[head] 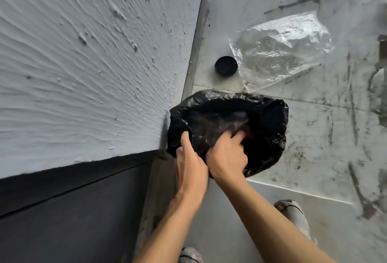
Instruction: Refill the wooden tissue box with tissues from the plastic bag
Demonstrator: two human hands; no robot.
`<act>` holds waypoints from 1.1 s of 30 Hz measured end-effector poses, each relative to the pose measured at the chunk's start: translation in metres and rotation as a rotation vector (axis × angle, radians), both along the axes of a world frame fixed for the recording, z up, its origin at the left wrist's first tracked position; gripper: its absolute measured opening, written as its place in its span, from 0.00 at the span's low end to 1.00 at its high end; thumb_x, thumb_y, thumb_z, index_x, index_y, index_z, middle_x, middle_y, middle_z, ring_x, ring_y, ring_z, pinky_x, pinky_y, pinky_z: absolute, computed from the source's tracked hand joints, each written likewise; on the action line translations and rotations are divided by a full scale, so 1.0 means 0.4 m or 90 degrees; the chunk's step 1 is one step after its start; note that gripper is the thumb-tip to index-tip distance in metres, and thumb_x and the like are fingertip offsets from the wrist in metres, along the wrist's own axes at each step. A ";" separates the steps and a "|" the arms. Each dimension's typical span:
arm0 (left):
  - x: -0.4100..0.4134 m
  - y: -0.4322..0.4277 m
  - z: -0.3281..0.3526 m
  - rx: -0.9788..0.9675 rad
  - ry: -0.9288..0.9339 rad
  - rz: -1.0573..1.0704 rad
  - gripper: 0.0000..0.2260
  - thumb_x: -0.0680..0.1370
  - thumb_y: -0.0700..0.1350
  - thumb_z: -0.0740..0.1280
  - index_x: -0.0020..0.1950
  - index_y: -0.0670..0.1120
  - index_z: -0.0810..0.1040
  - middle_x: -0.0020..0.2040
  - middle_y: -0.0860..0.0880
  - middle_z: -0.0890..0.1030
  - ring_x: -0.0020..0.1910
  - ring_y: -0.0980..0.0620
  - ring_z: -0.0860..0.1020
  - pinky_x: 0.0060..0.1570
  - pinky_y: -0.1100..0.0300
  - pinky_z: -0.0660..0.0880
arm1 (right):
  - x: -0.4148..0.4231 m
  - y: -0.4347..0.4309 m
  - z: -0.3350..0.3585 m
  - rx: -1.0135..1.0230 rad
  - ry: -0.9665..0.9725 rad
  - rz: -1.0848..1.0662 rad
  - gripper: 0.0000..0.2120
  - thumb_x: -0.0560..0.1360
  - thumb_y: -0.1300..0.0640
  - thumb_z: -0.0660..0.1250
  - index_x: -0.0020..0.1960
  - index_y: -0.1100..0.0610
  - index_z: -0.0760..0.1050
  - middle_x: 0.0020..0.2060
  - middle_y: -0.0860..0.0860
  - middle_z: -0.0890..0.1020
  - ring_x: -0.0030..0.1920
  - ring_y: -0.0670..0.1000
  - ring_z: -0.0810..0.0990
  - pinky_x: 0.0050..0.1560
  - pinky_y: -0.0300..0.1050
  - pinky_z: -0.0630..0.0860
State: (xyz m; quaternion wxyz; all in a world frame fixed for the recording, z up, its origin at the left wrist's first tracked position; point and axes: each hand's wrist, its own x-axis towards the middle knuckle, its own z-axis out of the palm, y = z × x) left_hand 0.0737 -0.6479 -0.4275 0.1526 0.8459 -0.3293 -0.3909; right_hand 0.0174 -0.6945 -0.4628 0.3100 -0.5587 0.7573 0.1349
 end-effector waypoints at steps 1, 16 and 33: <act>0.003 0.002 -0.001 0.003 0.001 -0.004 0.27 0.79 0.35 0.56 0.76 0.50 0.54 0.65 0.40 0.71 0.62 0.41 0.72 0.57 0.53 0.68 | -0.003 -0.005 0.000 0.070 0.014 0.046 0.23 0.74 0.55 0.65 0.67 0.57 0.66 0.66 0.57 0.65 0.60 0.59 0.76 0.51 0.51 0.74; 0.042 0.019 0.012 0.021 0.098 -0.012 0.27 0.81 0.39 0.57 0.77 0.52 0.51 0.70 0.44 0.68 0.66 0.46 0.69 0.56 0.64 0.62 | -0.072 -0.043 0.086 -0.292 0.061 0.308 0.19 0.67 0.53 0.76 0.49 0.58 0.69 0.45 0.54 0.73 0.41 0.54 0.74 0.32 0.45 0.74; 0.047 0.024 0.072 0.067 0.105 -0.005 0.27 0.82 0.48 0.56 0.78 0.54 0.46 0.76 0.44 0.62 0.73 0.45 0.64 0.69 0.55 0.61 | -0.141 -0.085 0.016 0.136 -0.337 0.073 0.24 0.72 0.64 0.63 0.66 0.49 0.70 0.63 0.53 0.77 0.63 0.54 0.75 0.62 0.42 0.71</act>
